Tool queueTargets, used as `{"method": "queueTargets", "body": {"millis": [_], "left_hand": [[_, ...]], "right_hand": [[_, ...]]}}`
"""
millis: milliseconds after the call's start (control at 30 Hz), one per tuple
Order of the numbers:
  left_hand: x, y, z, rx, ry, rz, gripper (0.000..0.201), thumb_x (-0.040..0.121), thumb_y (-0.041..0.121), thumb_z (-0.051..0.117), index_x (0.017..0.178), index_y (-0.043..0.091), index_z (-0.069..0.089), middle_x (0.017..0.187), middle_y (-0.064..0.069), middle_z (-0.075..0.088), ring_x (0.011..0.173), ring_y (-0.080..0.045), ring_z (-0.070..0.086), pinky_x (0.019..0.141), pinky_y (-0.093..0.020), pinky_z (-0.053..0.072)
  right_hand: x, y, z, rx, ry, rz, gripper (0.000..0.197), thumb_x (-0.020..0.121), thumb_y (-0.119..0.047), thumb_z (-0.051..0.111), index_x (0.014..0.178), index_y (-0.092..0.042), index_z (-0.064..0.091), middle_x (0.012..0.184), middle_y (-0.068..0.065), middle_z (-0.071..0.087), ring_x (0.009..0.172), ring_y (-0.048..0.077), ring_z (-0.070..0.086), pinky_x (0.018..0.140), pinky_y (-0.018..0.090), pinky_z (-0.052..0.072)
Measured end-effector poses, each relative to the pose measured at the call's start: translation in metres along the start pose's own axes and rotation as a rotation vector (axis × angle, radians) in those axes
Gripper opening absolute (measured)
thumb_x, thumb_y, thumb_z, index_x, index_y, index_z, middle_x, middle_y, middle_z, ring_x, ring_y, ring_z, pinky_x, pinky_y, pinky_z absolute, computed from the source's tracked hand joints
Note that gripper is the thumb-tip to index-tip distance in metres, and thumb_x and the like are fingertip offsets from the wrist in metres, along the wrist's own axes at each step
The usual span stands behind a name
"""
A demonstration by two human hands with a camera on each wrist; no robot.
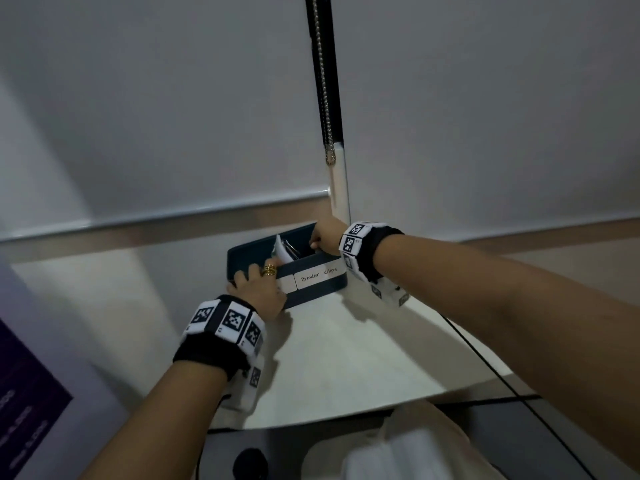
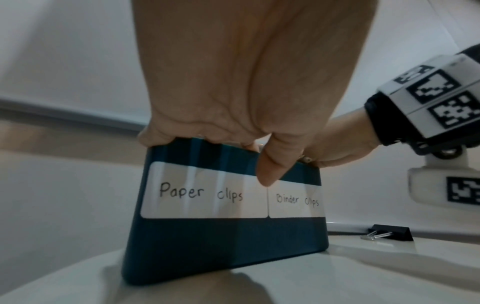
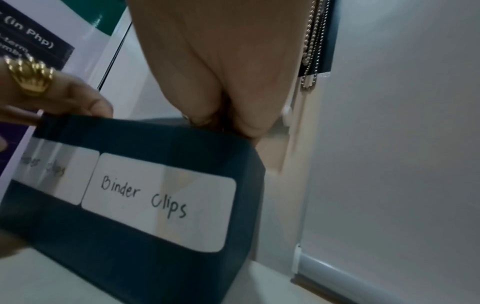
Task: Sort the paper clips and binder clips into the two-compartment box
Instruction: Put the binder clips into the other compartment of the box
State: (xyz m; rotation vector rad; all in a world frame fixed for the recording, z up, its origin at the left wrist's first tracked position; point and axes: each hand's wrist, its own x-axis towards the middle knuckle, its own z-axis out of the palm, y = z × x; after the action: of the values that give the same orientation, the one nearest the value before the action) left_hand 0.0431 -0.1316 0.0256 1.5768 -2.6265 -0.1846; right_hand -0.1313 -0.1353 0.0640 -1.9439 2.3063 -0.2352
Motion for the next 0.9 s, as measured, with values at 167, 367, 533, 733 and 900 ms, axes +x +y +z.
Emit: {"method": "queueTargets", "body": {"millis": [167,367,533,733,900], "left_hand": [[0.005,-0.012,-0.010,-0.004,-0.027,0.078,0.048,0.094,0.024,0.041,0.139,0.032,0.024,0.140,-0.004,0.042,0.130,-0.030,0.036,0.114,-0.052,0.011],[0.014,-0.024,-0.026,-0.094,-0.150,0.162,0.034,0.096,0.018,0.043,0.130,0.019,0.040,0.124,-0.006,0.057,0.108,-0.020,0.055,0.096,-0.031,0.044],[0.017,-0.024,-0.012,-0.073,-0.041,0.169,0.033,0.094,0.011,0.042,0.125,0.023,0.042,0.121,-0.008,0.057,0.111,-0.028,0.052,0.100,-0.043,0.043],[0.020,-0.027,-0.006,-0.076,-0.008,0.190,0.028,0.094,0.011,0.043,0.119,0.025,0.044,0.119,-0.005,0.060,0.110,-0.026,0.052,0.100,-0.045,0.044],[0.018,-0.022,-0.006,-0.027,0.004,0.190,0.033,0.093,0.010,0.043,0.123,0.025,0.042,0.124,-0.005,0.056,0.113,-0.029,0.048,0.101,-0.046,0.041]], "right_hand": [[-0.012,0.019,-0.014,0.169,0.178,-0.029,0.029,0.098,-0.012,0.043,0.119,-0.003,0.061,0.125,0.013,0.062,0.116,0.025,0.057,0.102,0.032,0.041],[0.013,0.134,-0.011,-0.112,0.043,0.358,0.019,0.070,-0.024,0.063,0.077,-0.007,0.070,0.076,0.011,0.066,0.092,0.028,0.068,0.083,0.034,0.053],[-0.040,0.141,0.007,-0.181,-0.274,0.457,0.029,0.076,-0.020,0.070,0.105,-0.017,0.064,0.103,0.007,0.064,0.100,0.024,0.064,0.081,0.028,0.050],[0.015,0.223,0.055,-0.420,-0.207,0.429,0.038,0.065,-0.040,0.073,0.097,-0.025,0.060,0.092,-0.004,0.067,0.079,0.022,0.067,0.076,0.034,0.057],[-0.069,0.115,0.008,-0.201,-0.146,0.326,0.026,0.089,-0.016,0.057,0.110,-0.002,0.061,0.124,0.016,0.060,0.114,0.028,0.059,0.092,0.033,0.047]]}}
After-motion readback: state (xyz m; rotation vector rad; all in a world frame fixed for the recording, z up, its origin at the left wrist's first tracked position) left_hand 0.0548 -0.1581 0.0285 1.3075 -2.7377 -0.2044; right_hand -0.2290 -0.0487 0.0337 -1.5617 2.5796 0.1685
